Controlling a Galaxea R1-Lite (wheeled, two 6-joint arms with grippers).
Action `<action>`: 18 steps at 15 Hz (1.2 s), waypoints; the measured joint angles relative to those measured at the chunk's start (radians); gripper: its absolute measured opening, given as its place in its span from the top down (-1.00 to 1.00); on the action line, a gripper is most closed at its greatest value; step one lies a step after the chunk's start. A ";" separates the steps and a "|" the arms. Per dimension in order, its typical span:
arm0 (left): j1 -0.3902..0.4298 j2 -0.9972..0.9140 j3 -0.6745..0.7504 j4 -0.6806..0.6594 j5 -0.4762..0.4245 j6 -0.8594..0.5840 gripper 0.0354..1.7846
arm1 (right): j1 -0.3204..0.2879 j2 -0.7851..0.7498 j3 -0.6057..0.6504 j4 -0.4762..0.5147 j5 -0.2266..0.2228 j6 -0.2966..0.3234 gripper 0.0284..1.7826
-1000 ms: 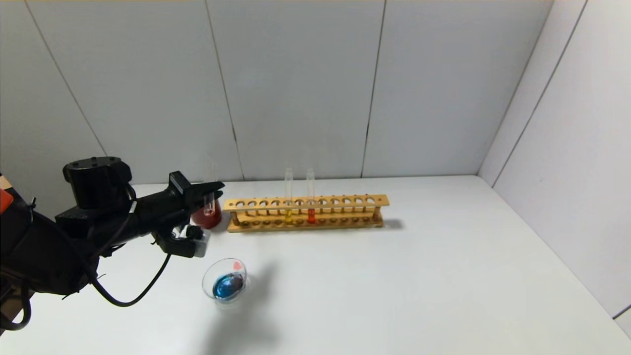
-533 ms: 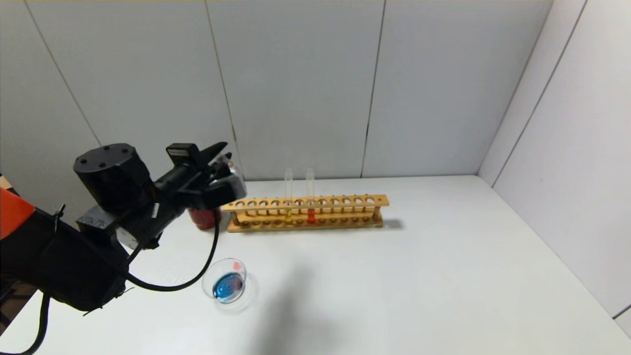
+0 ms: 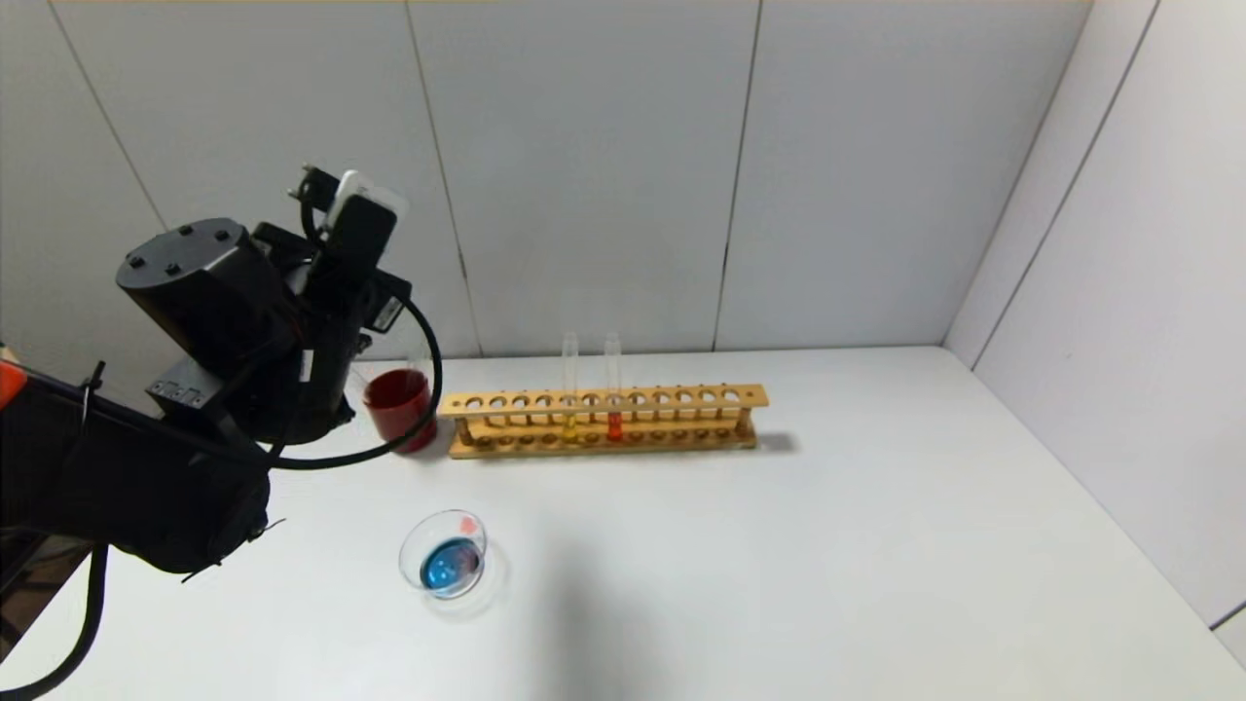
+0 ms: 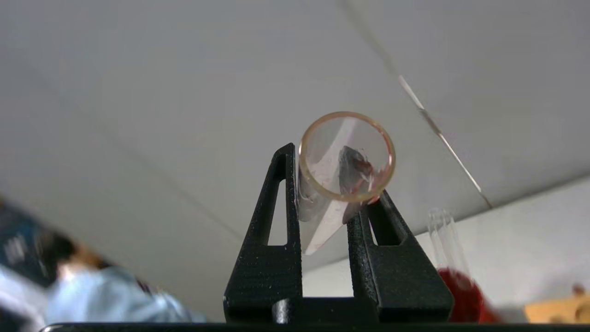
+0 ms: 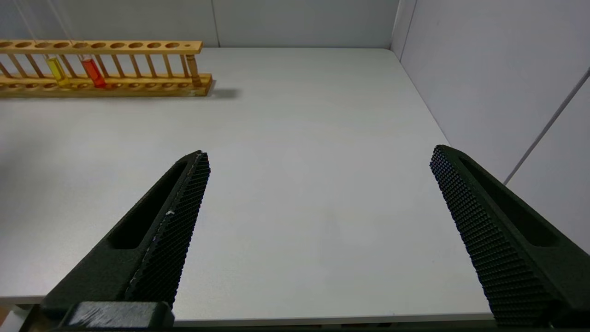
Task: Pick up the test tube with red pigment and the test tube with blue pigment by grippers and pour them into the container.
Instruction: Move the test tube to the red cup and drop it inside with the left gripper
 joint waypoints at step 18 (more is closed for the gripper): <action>0.140 0.077 -0.400 0.737 0.026 -0.745 0.67 | 0.000 0.000 0.000 0.000 0.000 0.000 -0.96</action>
